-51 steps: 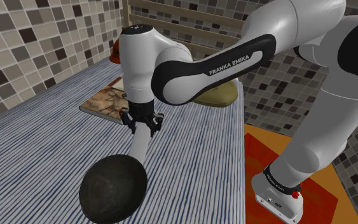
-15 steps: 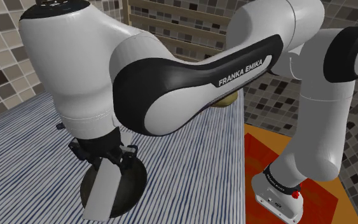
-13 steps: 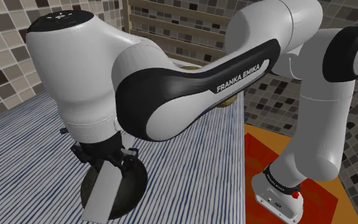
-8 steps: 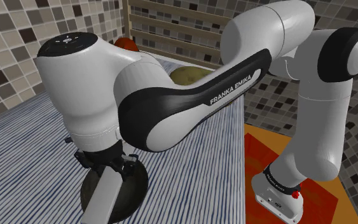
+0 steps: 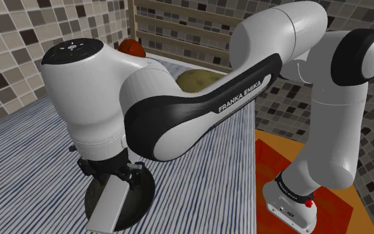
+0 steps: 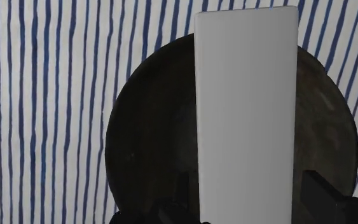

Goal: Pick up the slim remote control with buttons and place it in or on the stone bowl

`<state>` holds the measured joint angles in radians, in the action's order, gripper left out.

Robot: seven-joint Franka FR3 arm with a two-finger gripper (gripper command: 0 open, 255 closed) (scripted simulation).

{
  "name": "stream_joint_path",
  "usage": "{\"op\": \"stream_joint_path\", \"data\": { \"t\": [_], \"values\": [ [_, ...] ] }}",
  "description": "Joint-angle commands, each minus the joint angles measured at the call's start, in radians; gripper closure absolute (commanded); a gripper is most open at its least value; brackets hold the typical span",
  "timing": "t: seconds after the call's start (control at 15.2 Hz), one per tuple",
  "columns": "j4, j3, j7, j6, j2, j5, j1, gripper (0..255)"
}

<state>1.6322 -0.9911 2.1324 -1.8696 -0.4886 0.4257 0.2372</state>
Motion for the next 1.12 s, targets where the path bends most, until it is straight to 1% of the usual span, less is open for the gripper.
{"op": "stream_joint_path", "data": {
  "t": [0.0,0.26,0.53,1.06],
  "values": [
    [0.001,0.001,0.001,0.001,-0.003,0.0,0.002,0],
    [0.003,0.0,0.0,0.0,-0.001,-0.001,0.0,0],
    [-0.101,-0.017,-0.022,0.113,0.022,-0.028,0.01,0],
    [-0.101,-0.017,-0.022,0.113,0.022,-0.028,0.01,0]
  ]
}}
